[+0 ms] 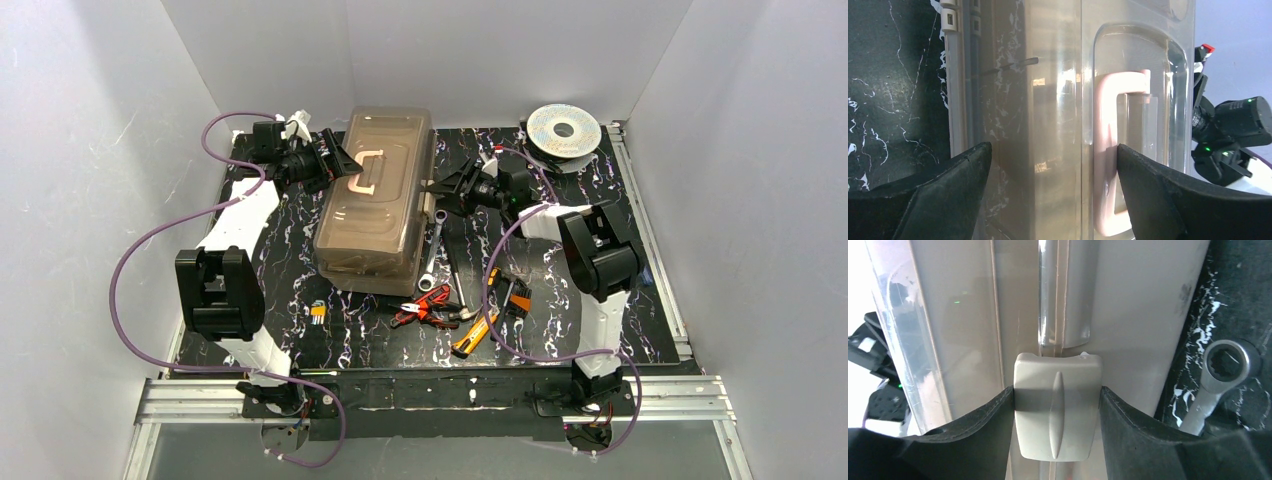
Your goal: Pack the tool kit
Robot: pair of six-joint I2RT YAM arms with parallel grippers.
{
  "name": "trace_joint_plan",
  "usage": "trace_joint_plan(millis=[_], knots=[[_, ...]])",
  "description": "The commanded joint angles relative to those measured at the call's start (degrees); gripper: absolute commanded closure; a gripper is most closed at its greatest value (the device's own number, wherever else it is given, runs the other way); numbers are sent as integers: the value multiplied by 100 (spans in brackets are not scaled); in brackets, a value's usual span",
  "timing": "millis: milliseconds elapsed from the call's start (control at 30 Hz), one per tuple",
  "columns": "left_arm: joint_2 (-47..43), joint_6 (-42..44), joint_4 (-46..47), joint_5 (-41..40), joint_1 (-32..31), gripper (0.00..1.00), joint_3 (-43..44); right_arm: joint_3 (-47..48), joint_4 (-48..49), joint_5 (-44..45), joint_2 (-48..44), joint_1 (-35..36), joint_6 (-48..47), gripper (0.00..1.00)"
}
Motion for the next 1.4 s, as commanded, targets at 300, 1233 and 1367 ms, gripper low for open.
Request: trace_joint_plan(millis=[300,1233,1367], knots=[[106,250,-614,-182,-207,9,41,547,-2549,1140,-1121,332,-1956,64],[-1169,818,-828,-1067,-238,5,-15,170,-3981,2454,-2485,48,-3374,25],[-1410,1133,-868,-1484,-377,6,-35,274,-4047,2357,-2571,61,-3550,27]])
